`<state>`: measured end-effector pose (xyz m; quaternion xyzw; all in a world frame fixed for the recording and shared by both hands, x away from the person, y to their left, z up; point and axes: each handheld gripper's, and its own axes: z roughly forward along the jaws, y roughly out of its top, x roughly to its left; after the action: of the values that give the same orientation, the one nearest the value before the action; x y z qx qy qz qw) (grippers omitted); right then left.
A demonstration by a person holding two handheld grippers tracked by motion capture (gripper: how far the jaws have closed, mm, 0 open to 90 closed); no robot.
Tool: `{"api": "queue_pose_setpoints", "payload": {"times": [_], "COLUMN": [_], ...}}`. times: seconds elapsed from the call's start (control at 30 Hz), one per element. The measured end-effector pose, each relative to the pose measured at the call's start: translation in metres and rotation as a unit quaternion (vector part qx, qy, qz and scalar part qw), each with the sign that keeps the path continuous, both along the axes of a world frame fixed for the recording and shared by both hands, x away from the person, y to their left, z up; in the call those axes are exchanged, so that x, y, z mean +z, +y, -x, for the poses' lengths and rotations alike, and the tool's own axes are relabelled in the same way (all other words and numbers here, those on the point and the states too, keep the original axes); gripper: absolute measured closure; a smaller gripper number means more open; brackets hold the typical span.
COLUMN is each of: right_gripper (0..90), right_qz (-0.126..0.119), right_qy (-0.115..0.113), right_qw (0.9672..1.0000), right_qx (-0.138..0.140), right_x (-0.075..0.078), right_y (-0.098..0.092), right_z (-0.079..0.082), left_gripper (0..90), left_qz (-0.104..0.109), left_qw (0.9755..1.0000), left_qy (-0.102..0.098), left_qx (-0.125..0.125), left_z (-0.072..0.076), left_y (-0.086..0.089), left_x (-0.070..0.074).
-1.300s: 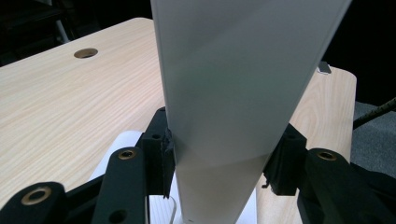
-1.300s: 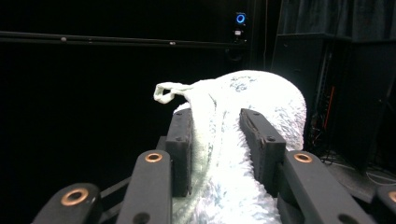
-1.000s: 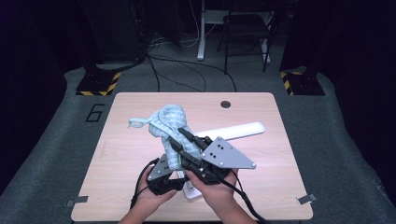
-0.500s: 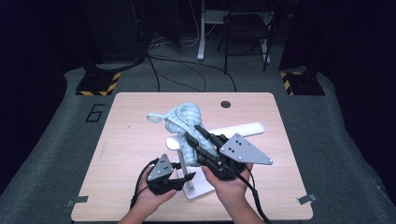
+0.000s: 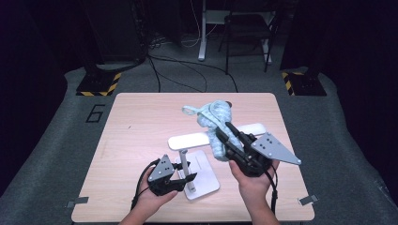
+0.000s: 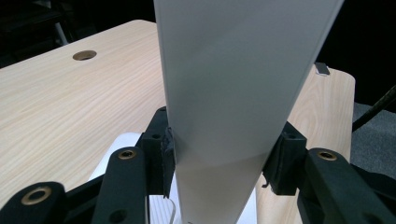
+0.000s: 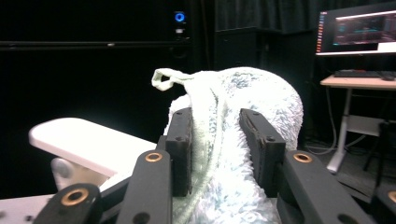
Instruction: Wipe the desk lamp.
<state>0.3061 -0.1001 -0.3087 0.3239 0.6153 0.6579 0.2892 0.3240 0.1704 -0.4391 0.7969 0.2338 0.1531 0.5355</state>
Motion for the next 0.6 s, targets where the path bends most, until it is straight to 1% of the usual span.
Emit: {"api": "queue_pose_setpoints", "payload": {"times": [0.03,0.07,0.13,0.17,0.23,0.27,0.3,0.37,0.43,0.47,0.53,0.57,0.6], "right_gripper": [65.8,65.8,65.8,65.8,65.9,65.9,65.8,65.9,66.1,66.1,66.3,66.6,66.8], "right_qz": [-0.005,-0.002,-0.003,-0.002,-0.002,-0.002,-0.004,-0.008,-0.011,-0.011,-0.014,-0.016,-0.015], "right_qy": [0.003,0.002,0.001,0.003,0.005,0.005,0.009,0.013,0.014,0.014,0.016,0.017,0.019], "right_qw": [0.9999,0.9999,0.9998,0.9995,0.9990,0.9990,0.9984,0.9979,0.9973,0.9973,0.9967,0.9963,0.9960], "right_qx": [-0.011,-0.017,-0.021,-0.031,-0.043,-0.043,-0.055,-0.063,-0.072,-0.072,-0.079,-0.083,-0.086], "right_x": [-0.003,-0.004,-0.005,-0.007,-0.009,-0.009,-0.011,-0.013,-0.016,-0.016,-0.017,-0.018,-0.019], "right_y": [-0.008,-0.012,-0.015,-0.022,-0.029,-0.029,-0.036,-0.043,-0.049,-0.049,-0.055,-0.059,-0.061], "right_z": [-0.001,-0.002,-0.003,-0.004,-0.005,-0.005,-0.006,-0.008,-0.008,-0.008,-0.008,-0.008,-0.008], "left_gripper": [52.4,52.4,52.4,52.4,52.4,52.4,52.4,52.4,52.4,52.4,52.4,52.4,52.5], "left_qz": [-0.001,-0.002,-0.001,-0.001,-0.002,-0.002,-0.003,-0.005,-0.006,-0.006,-0.004,-0.009,-0.008], "left_qw": [1.0000,1.0000,1.0000,1.0000,1.0000,1.0000,1.0000,1.0000,1.0000,1.0000,1.0000,0.9999,0.9999], "left_qy": [0.000,0.000,0.000,0.000,0.001,0.001,0.003,0.001,0.004,0.004,0.000,0.000,0.003], "left_qx": [0.001,0.001,0.000,-0.001,-0.002,-0.002,-0.004,-0.005,-0.006,-0.006,-0.005,-0.007,-0.007], "left_z": [0.000,0.000,0.000,0.000,0.000,0.000,-0.001,-0.001,-0.001,-0.001,-0.001,-0.001,-0.001], "left_y": [0.000,0.000,0.000,0.000,0.000,0.000,0.001,0.001,0.001,0.001,0.001,0.002,0.003], "left_x": [0.000,0.000,0.000,0.000,0.000,0.000,0.001,0.001,0.001,0.001,0.000,0.001,0.001]}}
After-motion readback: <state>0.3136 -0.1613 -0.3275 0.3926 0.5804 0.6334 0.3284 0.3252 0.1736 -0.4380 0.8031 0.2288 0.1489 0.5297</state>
